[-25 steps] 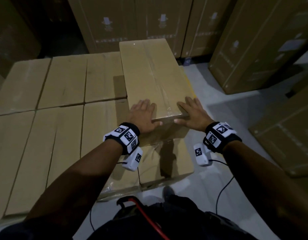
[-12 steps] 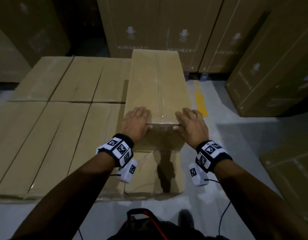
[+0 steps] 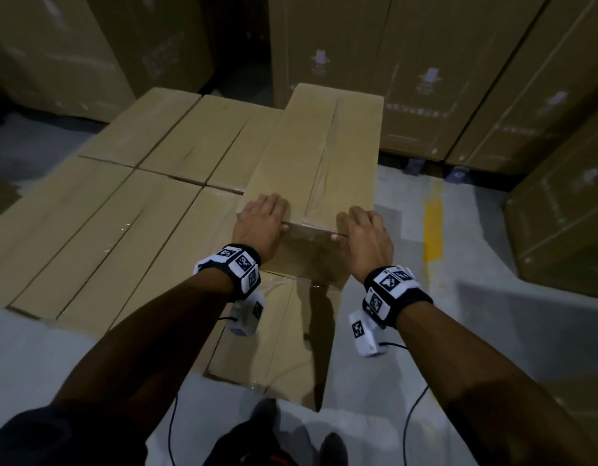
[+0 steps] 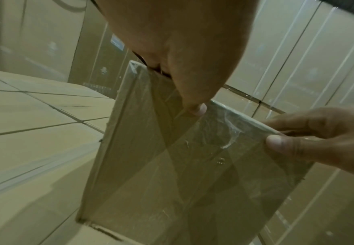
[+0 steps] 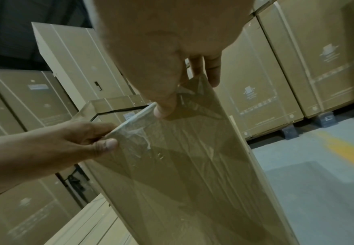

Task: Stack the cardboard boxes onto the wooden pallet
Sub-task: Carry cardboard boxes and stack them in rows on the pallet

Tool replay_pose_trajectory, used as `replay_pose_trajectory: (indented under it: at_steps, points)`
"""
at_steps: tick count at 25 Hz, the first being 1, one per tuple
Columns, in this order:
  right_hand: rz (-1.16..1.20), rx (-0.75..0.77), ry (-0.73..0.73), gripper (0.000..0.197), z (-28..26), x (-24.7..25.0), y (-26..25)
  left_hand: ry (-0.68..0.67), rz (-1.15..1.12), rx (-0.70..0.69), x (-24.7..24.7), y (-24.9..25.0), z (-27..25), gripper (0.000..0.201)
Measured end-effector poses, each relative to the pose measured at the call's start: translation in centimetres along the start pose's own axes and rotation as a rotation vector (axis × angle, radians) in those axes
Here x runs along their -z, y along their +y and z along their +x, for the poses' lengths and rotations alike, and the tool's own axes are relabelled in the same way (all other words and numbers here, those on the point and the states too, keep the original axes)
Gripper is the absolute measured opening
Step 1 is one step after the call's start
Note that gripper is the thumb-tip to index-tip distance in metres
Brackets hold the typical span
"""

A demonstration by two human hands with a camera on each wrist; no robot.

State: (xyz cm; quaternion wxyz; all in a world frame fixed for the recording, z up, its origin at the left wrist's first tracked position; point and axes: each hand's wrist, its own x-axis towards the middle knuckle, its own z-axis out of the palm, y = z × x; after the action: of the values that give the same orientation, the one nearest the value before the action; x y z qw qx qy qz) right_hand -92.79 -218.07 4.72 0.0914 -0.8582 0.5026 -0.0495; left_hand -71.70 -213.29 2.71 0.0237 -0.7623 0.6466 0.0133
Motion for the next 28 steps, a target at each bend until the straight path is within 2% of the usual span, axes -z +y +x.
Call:
replay_pose_trajectory:
  at_steps: [7,14,18,28]
  points:
    - [-0.051,-0.092,-0.008,0.042,7.4,-0.3,0.3,0.075,0.006,-0.093,0.1,-2.6,7.3,0.055]
    - [-0.109,-0.164,0.02,0.053,13.7,-2.0,0.8,0.069,-0.006,-0.135,-0.3,-4.0,14.5,0.058]
    - [-0.131,-0.201,0.026,0.064,16.4,-2.6,1.1,0.067,-0.008,-0.157,-0.2,-4.9,16.9,0.059]
    - [-0.142,-0.222,0.063,0.061,21.1,-2.5,2.7,0.135,-0.022,-0.169,0.0,-4.8,21.4,0.059]
